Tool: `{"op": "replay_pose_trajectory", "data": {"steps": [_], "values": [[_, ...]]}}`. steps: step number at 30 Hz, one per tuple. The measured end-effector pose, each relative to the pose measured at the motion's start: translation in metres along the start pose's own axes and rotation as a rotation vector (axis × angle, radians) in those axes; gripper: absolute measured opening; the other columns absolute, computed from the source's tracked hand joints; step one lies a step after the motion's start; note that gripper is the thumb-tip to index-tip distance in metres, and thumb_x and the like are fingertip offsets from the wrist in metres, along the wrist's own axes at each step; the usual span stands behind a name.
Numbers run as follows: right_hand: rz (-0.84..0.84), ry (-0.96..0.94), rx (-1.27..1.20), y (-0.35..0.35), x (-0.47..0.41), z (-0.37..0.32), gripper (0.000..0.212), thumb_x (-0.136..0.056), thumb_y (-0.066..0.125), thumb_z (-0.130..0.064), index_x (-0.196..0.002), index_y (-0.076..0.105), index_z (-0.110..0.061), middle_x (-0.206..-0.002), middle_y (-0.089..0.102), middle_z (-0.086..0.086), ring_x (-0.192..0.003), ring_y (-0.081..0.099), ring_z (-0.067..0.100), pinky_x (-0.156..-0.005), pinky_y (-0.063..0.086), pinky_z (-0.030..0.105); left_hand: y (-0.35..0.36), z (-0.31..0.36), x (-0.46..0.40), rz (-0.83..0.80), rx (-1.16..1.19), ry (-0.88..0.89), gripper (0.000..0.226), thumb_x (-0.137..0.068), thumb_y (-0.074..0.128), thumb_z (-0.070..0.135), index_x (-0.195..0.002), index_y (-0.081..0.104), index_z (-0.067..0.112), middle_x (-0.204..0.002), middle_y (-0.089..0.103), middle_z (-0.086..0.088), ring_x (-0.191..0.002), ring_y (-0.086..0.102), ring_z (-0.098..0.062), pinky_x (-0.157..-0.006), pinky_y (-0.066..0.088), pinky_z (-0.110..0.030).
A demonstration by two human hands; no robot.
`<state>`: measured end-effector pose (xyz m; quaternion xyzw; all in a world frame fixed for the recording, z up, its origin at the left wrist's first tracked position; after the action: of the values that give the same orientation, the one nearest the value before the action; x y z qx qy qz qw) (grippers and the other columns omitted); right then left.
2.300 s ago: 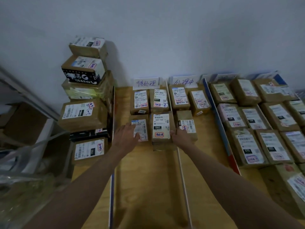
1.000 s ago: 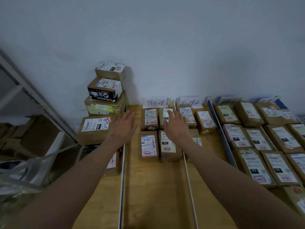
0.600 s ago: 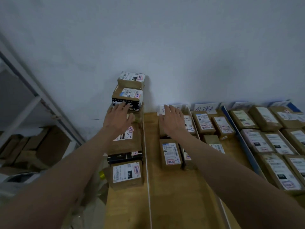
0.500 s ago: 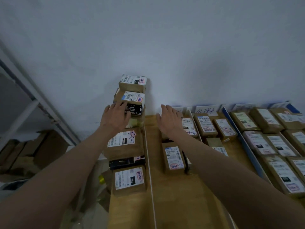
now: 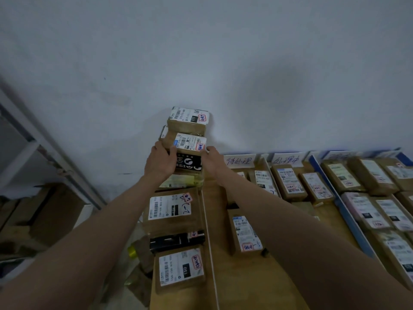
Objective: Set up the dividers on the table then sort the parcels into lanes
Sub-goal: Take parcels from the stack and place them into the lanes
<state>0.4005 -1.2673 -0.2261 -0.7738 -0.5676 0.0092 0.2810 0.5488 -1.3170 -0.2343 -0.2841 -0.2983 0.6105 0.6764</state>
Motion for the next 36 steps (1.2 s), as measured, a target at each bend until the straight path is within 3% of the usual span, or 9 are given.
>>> {"op": "replay_pose_trajectory", "data": {"steps": [4,8,13,16,20,25,29,32,36], "values": [[0.043,0.005,-0.114,-0.004,0.002,-0.001,0.042,-0.107,0.032,-0.030,-0.143,0.040,-0.010,-0.139,0.052,0.011,-0.119,0.053,0.025,-0.090,0.042,0.031,0.001,0.004,0.004,0.055,0.081,0.018,0.056,-0.102,0.037,0.042,-0.145,0.032,0.006,-0.140,0.043,-0.017,-0.123,0.049,-0.035,-0.097,0.040,-0.043],[0.016,0.011,-0.234,-0.013,0.014,-0.005,0.050,-0.102,0.037,-0.030,-0.149,0.031,-0.012,-0.138,0.055,0.013,-0.111,0.062,0.029,-0.095,0.053,0.045,-0.004,0.012,0.018,0.157,0.147,0.041,0.054,-0.102,0.039,0.040,-0.145,0.031,0.008,-0.142,0.039,-0.015,-0.128,0.039,-0.035,-0.102,0.036,-0.045],[-0.153,0.038,-0.329,-0.032,0.040,-0.001,0.042,-0.104,0.042,-0.034,-0.126,0.047,0.002,-0.104,0.069,0.018,-0.083,0.071,0.027,-0.069,0.061,0.031,-0.014,0.024,0.037,0.258,0.174,0.123,0.048,-0.103,0.039,0.034,-0.145,0.032,0.013,-0.143,0.036,-0.013,-0.129,0.032,-0.033,-0.102,0.031,-0.040],[-0.171,0.049,-0.269,-0.046,0.057,0.006,0.043,-0.099,0.052,-0.042,-0.120,0.042,-0.005,-0.101,0.067,0.008,-0.083,0.069,0.020,-0.066,0.059,0.029,-0.012,0.028,0.044,0.201,0.191,0.160,0.047,-0.103,0.039,0.033,-0.146,0.034,0.015,-0.144,0.037,-0.011,-0.133,0.031,-0.029,-0.102,0.032,-0.038],[-0.195,0.048,-0.145,-0.063,0.076,0.025,0.040,-0.095,0.060,-0.042,-0.116,0.057,-0.009,-0.110,0.072,0.010,-0.099,0.070,0.023,-0.091,0.056,0.041,0.001,0.041,0.057,0.048,0.158,0.239,0.050,-0.102,0.042,0.039,-0.146,0.034,0.019,-0.144,0.042,-0.011,-0.131,0.040,-0.028,-0.104,0.039,-0.044],[-0.179,0.077,-0.176,-0.077,0.099,0.057,0.036,-0.099,0.054,-0.035,-0.118,0.060,-0.006,-0.112,0.071,0.009,-0.103,0.068,0.023,-0.092,0.056,0.040,0.021,0.050,0.073,-0.139,0.127,0.323,0.058,-0.094,0.039,0.055,-0.142,0.034,0.022,-0.130,0.052,-0.011,-0.114,0.057,-0.029,-0.091,0.052,-0.050],[-0.045,0.099,-0.098,-0.093,0.116,0.082,0.037,-0.099,0.052,-0.037,-0.112,0.063,-0.004,-0.106,0.072,0.011,-0.097,0.070,0.025,-0.089,0.058,0.043,0.033,0.062,0.099,-0.230,0.039,0.358,0.061,-0.099,0.032,0.057,-0.150,0.023,0.025,-0.151,0.039,-0.009,-0.126,0.051,-0.030,-0.100,0.047,-0.052],[0.019,0.156,-0.088,-0.107,0.131,0.102,0.036,-0.098,0.053,-0.035,-0.115,0.059,-0.004,-0.109,0.069,0.012,-0.098,0.069,0.026,-0.085,0.059,0.042,0.044,0.067,0.122,-0.268,-0.131,0.403,0.061,-0.103,0.027,0.051,-0.155,0.019,0.018,-0.161,0.021,-0.009,-0.145,0.028,-0.030,-0.114,0.032,-0.050],[0.125,0.229,-0.075,-0.132,0.152,0.130,0.035,-0.100,0.052,-0.034,-0.113,0.054,-0.002,-0.111,0.066,0.010,-0.100,0.067,0.024,-0.078,0.059,0.033,0.061,0.073,0.150,-0.275,-0.348,0.518,0.051,-0.105,0.030,0.040,-0.145,0.038,0.010,-0.151,0.037,-0.012,-0.134,0.042,-0.029,-0.108,0.038,-0.043]]}}
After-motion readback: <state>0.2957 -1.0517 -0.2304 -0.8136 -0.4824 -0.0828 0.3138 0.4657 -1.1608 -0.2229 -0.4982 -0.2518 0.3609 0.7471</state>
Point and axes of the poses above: each hand's wrist, its own x-axis away from the middle knuckle, its own y-axis out of the palm, z = x × y, the point moved 1 cm from there along -x, towards the middle knuckle
